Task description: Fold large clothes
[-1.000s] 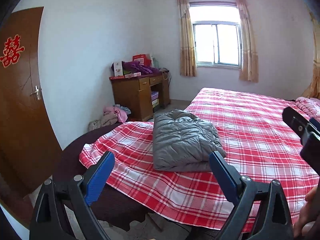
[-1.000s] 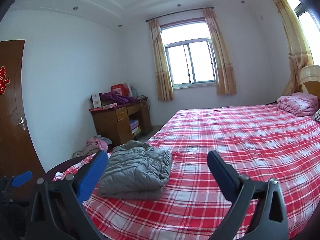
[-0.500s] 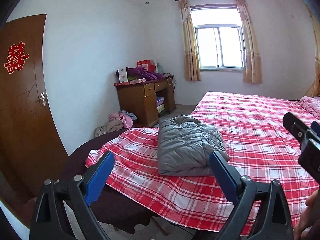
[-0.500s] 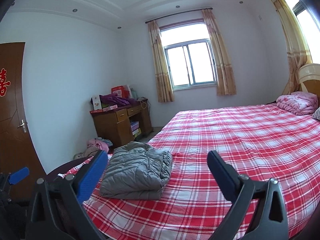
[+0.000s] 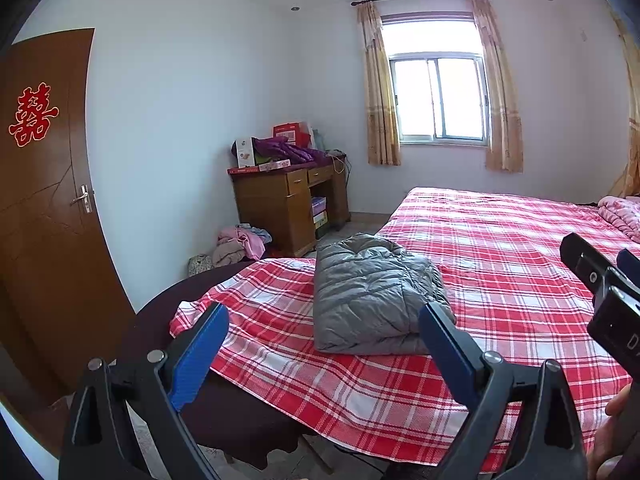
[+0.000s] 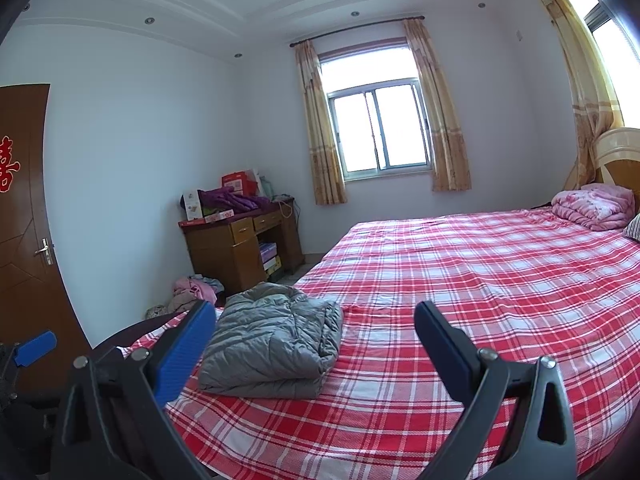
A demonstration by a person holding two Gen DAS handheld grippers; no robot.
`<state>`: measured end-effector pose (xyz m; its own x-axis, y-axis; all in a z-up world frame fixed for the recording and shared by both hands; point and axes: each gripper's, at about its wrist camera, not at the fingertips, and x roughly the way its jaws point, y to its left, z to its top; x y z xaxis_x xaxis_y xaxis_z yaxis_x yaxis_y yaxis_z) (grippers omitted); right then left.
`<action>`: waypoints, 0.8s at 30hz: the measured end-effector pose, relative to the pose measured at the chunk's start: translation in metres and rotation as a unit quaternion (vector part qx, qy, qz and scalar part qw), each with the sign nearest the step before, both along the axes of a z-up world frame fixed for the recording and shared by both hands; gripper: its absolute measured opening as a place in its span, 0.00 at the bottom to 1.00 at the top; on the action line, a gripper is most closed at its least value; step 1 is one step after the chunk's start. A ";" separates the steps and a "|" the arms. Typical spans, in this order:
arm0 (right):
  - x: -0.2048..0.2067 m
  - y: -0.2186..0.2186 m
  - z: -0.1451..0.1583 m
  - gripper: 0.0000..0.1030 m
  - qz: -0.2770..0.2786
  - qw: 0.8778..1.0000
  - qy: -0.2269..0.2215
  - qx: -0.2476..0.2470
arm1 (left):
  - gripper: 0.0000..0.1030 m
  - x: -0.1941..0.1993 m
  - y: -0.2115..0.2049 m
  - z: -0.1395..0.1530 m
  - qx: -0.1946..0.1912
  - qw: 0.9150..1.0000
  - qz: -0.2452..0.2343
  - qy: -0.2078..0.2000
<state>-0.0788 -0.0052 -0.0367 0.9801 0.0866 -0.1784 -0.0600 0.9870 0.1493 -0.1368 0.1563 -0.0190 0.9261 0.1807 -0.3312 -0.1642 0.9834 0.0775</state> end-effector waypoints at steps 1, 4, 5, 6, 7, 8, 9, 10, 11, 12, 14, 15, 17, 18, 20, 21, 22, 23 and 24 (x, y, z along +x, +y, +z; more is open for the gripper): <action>0.000 0.000 0.000 0.98 0.000 1.000 0.001 0.001 | 0.93 0.000 0.000 0.000 0.000 1.000 0.001 0.000; -0.001 0.001 -0.001 0.98 -0.001 1.000 0.002 0.003 | 0.93 0.000 0.002 0.000 -0.005 1.000 0.001 0.000; -0.002 0.001 -0.001 0.98 -0.001 1.000 0.002 0.004 | 0.93 0.000 0.002 0.000 -0.006 1.000 0.001 -0.001; -0.001 0.001 -0.001 0.98 -0.001 1.000 0.002 0.004 | 0.93 0.000 0.002 0.001 -0.006 1.000 0.002 -0.001; -0.001 0.000 -0.001 0.98 -0.001 1.000 0.001 0.004 | 0.93 0.000 0.002 0.000 -0.005 1.000 0.003 -0.001; -0.002 0.001 -0.001 0.98 -0.001 1.000 0.001 0.003 | 0.93 0.000 0.002 0.001 -0.004 1.000 0.003 -0.002; -0.002 0.001 0.000 0.98 -0.001 1.000 0.000 0.003 | 0.93 0.000 0.002 0.001 -0.004 1.000 0.003 -0.002; -0.002 0.002 0.000 0.98 -0.002 1.000 0.000 0.002 | 0.93 0.000 0.002 0.000 -0.004 1.000 0.003 -0.002; -0.003 0.002 0.000 0.98 -0.001 1.000 0.000 0.002 | 0.93 0.000 0.002 0.000 -0.005 1.000 0.003 -0.002; -0.003 0.003 0.000 0.98 -0.001 1.000 -0.001 0.002 | 0.93 0.000 0.002 0.000 -0.005 1.000 0.003 -0.001; -0.003 0.004 0.000 0.98 -0.002 1.000 0.000 0.003 | 0.93 0.000 0.002 0.000 -0.005 1.000 0.003 -0.001; -0.003 0.004 0.000 0.98 -0.002 1.000 0.000 0.003 | 0.93 0.000 0.001 0.000 -0.005 1.000 0.004 -0.001; -0.003 0.005 0.000 0.98 -0.002 1.000 0.001 0.002 | 0.93 0.000 0.001 0.000 -0.004 1.000 0.006 -0.001; -0.003 0.005 0.000 0.98 -0.002 1.000 0.001 0.002 | 0.93 0.000 0.001 0.000 -0.005 1.000 0.004 -0.001; -0.003 0.006 0.000 0.98 -0.001 1.000 0.001 0.002 | 0.93 -0.001 0.001 0.000 -0.007 1.000 0.004 -0.003; -0.004 0.007 0.000 0.98 -0.001 1.000 0.001 0.003 | 0.93 -0.001 0.001 0.001 -0.007 1.000 0.004 -0.004; -0.004 0.007 0.000 0.98 -0.001 1.000 0.001 0.003 | 0.93 -0.002 0.000 0.001 -0.006 1.000 0.005 -0.006; -0.004 0.007 0.000 0.98 -0.001 1.000 0.001 0.002 | 0.93 -0.002 0.000 0.001 -0.005 1.000 0.005 -0.006; -0.004 0.007 0.000 0.98 -0.001 1.000 0.001 0.002 | 0.94 -0.001 0.000 0.001 -0.005 1.000 0.006 -0.006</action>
